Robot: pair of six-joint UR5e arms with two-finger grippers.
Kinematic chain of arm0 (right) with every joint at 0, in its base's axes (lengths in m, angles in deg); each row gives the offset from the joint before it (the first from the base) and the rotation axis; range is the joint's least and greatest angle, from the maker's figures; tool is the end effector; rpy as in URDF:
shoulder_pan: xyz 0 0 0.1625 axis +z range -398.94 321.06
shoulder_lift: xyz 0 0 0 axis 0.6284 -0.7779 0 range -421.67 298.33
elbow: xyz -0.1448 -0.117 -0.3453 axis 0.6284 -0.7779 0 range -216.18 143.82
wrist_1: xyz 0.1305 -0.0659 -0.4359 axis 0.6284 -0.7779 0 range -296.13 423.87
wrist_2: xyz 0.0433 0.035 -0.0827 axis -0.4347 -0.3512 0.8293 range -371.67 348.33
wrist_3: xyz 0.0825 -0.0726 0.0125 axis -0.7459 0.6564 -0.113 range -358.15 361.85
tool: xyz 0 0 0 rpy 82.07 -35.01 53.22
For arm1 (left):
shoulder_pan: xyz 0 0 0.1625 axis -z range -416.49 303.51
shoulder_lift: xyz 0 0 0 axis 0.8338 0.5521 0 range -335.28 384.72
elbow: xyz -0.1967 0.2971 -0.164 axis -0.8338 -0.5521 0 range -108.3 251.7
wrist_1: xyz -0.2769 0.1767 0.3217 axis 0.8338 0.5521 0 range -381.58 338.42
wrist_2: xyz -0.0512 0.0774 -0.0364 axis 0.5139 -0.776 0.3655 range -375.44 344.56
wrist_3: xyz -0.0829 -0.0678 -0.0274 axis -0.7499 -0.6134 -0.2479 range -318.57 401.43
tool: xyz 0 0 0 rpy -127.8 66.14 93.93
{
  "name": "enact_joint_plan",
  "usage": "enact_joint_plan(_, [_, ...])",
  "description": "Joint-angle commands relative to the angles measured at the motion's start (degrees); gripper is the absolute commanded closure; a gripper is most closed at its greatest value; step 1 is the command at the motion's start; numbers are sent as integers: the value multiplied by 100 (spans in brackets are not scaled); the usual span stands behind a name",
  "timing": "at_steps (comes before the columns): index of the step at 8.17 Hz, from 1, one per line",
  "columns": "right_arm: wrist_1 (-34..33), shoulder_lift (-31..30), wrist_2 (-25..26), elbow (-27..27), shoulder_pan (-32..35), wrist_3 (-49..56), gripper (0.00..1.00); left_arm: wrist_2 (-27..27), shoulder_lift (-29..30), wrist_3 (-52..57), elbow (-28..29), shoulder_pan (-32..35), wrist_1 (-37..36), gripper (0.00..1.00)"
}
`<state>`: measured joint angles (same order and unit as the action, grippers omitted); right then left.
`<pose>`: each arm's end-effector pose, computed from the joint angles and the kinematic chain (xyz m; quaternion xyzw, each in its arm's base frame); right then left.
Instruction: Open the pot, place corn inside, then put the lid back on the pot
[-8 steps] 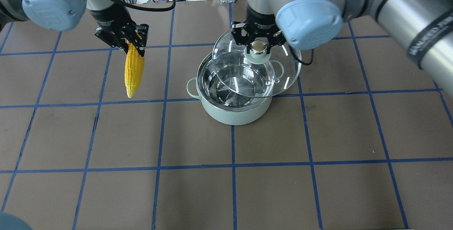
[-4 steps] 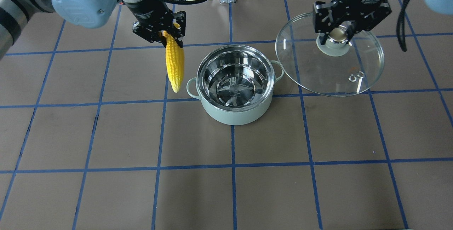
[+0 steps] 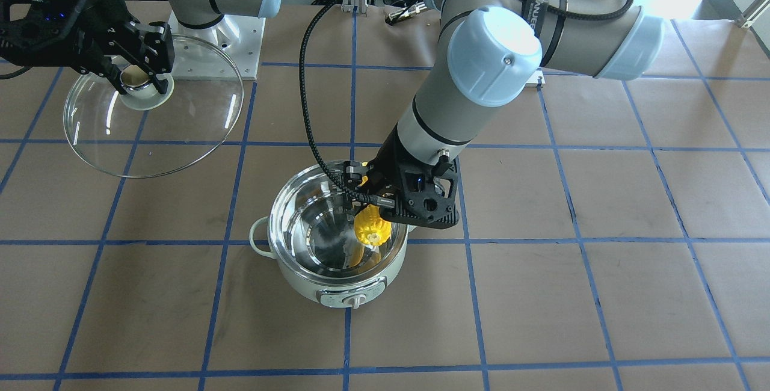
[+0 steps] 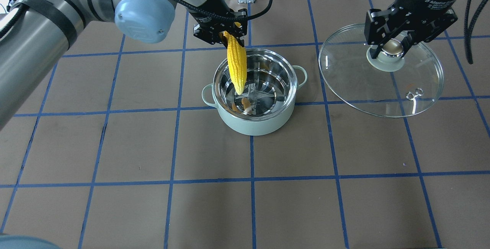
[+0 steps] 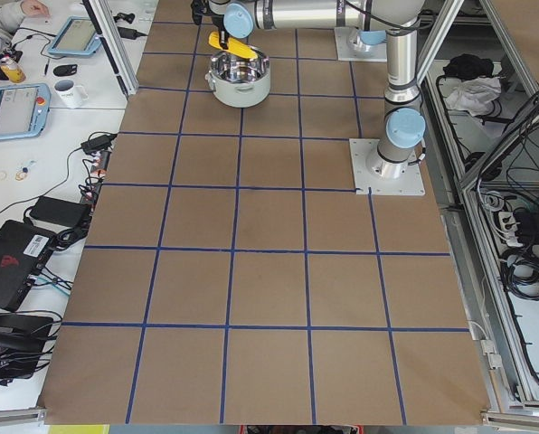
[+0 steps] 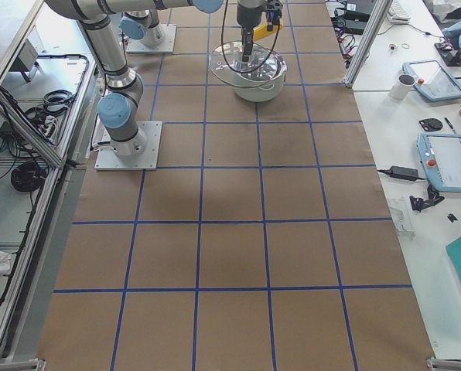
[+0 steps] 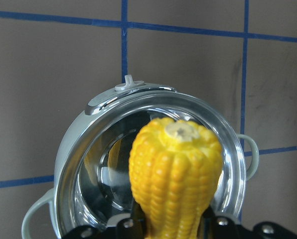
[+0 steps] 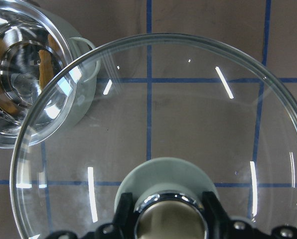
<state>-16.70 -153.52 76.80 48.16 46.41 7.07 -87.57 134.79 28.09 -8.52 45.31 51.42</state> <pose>0.0936 -0.5289 0.4983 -0.0047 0.9998 0.0155 0.0148 -0.3025 -0.6303 0.3594 0.0041 -0.9862 0.0227 0.1640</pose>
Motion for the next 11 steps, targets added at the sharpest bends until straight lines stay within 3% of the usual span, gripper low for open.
enact_joint_plan(1, [24,-26,-13,12,-1,5,100,41,373,68,-11,121,-479,100])
enact_joint_plan(8, [16,-26,-66,21,17,-4,100,23,532,121,-433,262,-374,100])
enact_joint_plan(9, [16,-26,-75,30,26,-13,100,23,602,121,-433,280,-426,96])
enact_joint_plan(10, [-11,-26,-93,30,26,-30,100,23,672,121,-407,349,-470,72])
enact_joint_plan(11, [-11,-26,-93,30,26,-39,100,5,690,121,-398,385,-470,31])
